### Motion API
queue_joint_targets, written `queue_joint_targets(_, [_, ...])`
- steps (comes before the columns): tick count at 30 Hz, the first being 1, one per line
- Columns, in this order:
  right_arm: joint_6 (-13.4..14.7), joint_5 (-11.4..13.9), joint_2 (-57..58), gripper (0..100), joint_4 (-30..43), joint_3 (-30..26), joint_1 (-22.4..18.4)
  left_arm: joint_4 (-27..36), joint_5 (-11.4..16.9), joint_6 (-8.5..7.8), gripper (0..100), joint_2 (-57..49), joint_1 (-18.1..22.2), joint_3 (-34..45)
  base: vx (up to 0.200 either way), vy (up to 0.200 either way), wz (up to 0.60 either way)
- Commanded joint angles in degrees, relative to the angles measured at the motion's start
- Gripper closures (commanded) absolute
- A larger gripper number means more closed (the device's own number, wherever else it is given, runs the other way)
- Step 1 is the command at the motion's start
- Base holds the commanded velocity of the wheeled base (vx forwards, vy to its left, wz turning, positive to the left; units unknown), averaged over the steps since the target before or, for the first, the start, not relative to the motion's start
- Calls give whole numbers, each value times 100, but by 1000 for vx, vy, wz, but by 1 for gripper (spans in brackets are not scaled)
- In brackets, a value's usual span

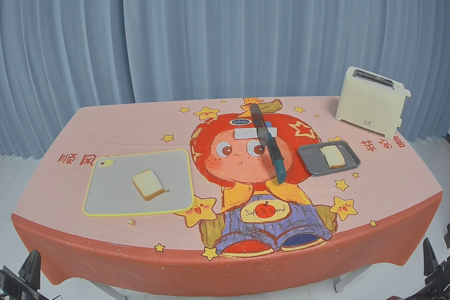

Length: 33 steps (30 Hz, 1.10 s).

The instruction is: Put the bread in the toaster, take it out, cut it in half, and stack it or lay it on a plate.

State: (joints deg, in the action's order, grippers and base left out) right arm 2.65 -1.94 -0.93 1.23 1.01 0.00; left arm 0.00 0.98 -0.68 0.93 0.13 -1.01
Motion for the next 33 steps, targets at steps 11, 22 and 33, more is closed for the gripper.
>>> queue_joint_targets(11, [-106, 80, 84, 0, -141, -92, 9, 0, -1, -2, 100, -93, 4, 101, 0, 0, 0])
queue_joint_targets(22, [-62, 80, 84, 0, -132, -92, 9, 0, -1, -2, 100, -93, 4, 101, 0, 0, 0])
queue_joint_targets(33, [-89, 80, 84, 0, -132, -101, 0, -18, -1, 16, 100, -93, 4, 101, 0, 0, 0])
